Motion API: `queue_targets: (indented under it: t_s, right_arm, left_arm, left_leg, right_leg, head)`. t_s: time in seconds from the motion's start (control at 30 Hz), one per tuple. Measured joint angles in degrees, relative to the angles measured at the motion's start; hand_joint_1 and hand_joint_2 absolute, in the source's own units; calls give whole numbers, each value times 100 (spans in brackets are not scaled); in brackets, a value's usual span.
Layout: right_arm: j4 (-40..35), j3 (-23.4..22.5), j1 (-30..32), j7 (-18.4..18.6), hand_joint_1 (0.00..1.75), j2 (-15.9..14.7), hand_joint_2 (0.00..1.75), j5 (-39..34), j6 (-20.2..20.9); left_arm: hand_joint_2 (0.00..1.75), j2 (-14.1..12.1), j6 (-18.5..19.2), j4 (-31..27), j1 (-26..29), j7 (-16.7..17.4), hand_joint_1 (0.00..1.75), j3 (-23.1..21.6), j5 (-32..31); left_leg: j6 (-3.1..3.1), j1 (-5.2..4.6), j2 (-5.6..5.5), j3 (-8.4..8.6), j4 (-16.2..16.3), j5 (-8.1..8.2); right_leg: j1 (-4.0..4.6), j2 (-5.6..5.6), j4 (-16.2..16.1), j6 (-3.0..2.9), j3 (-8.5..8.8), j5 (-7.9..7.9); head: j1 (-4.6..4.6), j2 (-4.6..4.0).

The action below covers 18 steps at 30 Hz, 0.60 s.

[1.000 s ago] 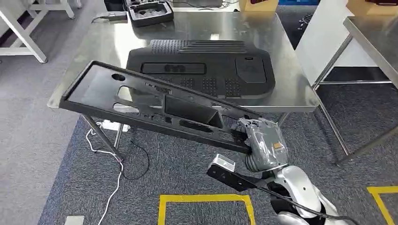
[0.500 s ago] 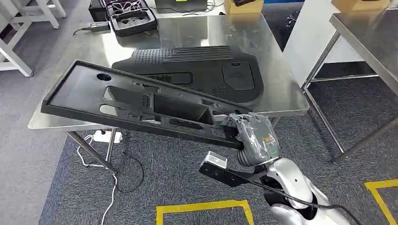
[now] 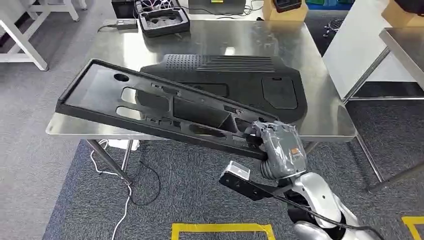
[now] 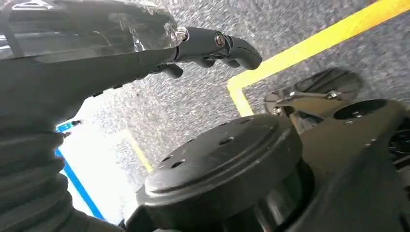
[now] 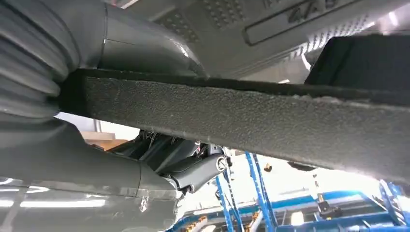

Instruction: Take the parts from the cabinet and place them on the table.

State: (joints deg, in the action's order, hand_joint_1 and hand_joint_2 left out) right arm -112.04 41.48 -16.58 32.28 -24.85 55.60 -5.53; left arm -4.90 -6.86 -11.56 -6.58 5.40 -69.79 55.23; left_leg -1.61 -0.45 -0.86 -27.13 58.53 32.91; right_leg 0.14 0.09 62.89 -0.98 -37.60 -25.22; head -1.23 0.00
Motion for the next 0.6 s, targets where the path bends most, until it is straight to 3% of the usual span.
queue_targets:
  t_s: [0.03, 0.07, 0.13, 0.2, 0.23, 0.27, 0.33, 0.37, 0.4, 0.43, 0.47, 0.5, 0.53, 0.57, 0.6]
  right_arm:
    - [18, 4, -2, -2, 175, 0, 175, -7, 0]
    - [13, 7, -14, -2, 175, 0, 175, -9, -4]
    - [13, 7, -17, 2, 175, -2, 175, -13, -7]
    - [13, 4, -13, 4, 175, 0, 175, -15, -11]
    - [13, 4, -13, 6, 175, 0, 175, -4, -17]
    - [13, 7, -15, 7, 175, 0, 175, -4, -15]
    - [13, 7, 1, 9, 175, 0, 175, -11, -15]
    - [13, 7, 16, 11, 175, 0, 175, -11, -15]
    - [13, 9, 33, 17, 175, -2, 175, -11, -15]
    - [13, 9, 47, 20, 175, -2, 175, -11, -15]
    - [13, 9, 53, 20, 175, 0, 175, -11, -15]
    - [13, 9, 52, 20, 175, 2, 175, -11, -15]
    - [13, 9, 52, 24, 175, 2, 175, -11, -15]
    - [15, 9, 54, 28, 175, 0, 175, -11, -18]
    - [15, 9, 51, 28, 175, 2, 175, -11, -20]
  left_arm:
    - [175, 22, 0, 0, 23, 0, 0, 0, 0]
    - [175, 11, 0, 0, -8, 0, 0, 2, 0]
    - [175, 17, 20, 0, -6, 0, 0, 0, 2]
    - [175, 4, 15, 0, -17, 0, 0, 0, 0]
    - [175, 9, 13, 0, -17, 0, 0, 0, -2]
    - [175, 9, 13, 0, -19, 0, 0, 0, -2]
    - [175, 7, 13, 0, -18, 0, 0, 2, 7]
    - [175, 0, 20, 0, -19, -11, 0, 7, 7]
    - [175, -11, 28, 0, -31, -15, 0, 9, 9]
    - [175, -18, 35, 0, -34, -15, 0, 9, 7]
    - [175, -18, 35, 0, -31, -15, 0, 9, 7]
    - [175, -18, 31, 0, -29, -11, 0, 7, 4]
    - [175, -18, 22, 0, -22, -4, 0, 4, 0]
    - [175, -11, 22, 0, 6, 0, 0, 4, 0]
    - [175, -11, 24, 0, 1, 4, 0, 2, -2]
  left_leg:
    - [14, 34, -4, -44, -66, 10]
    - [65, -2, 1, -54, -44, 27]
    - [112, 50, 30, -70, -93, 31]
    - [170, -9, 35, 26, -153, 99]
    - [207, -5, 47, 32, -18, 136]
    - [226, 6, 46, -129, 289, 251]
    - [290, 65, 46, -743, 1271, 573]
    - [316, 78, 46, -991, 1609, 631]
    - [338, 77, 46, -1137, 1749, 558]
    - [353, 77, 45, -1129, 1608, 318]
    - [365, 81, 46, -1016, 1256, -19]
    - [373, 91, 46, -816, 702, -433]
    - [373, 105, 53, -692, 294, -631]
    - [358, 66, 45, -682, 372, -551]
    - [303, 67, 46, -637, 192, -525]
  right_leg:
    - [38, 4, 48, -52, -36, -12]
    - [58, 0, -100, -76, 28, 15]
    - [89, -5, -218, -71, 72, -122]
    - [-24, -15, -412, -69, 222, -163]
    - [-36, -16, -477, -67, 312, -171]
    - [-49, -29, -509, -101, 375, -199]
    - [-53, -40, -513, -109, 466, -278]
    - [-54, -40, -512, -108, 511, -317]
    - [-60, -41, -511, -101, 571, -358]
    - [-69, -39, -510, -88, 643, -408]
    - [-83, -33, -507, -69, 722, -462]
    - [-96, -20, -499, -39, 814, -527]
    - [-106, -20, -487, -6, 888, -591]
    - [-90, -9, -511, 25, 892, -609]
    - [-73, 8, -461, 65, 850, -634]
  head:
    - [42, 0]
    - [55, 0]
    - [9, 0]
    - [-17, 0]
    - [4, 0]
    - [81, 0]
    - [149, -2]
    - [182, 0]
    - [205, 0]
    - [203, 0]
    - [230, 0]
    - [258, 0]
    - [284, 0]
    - [300, 0]
    - [346, 0]
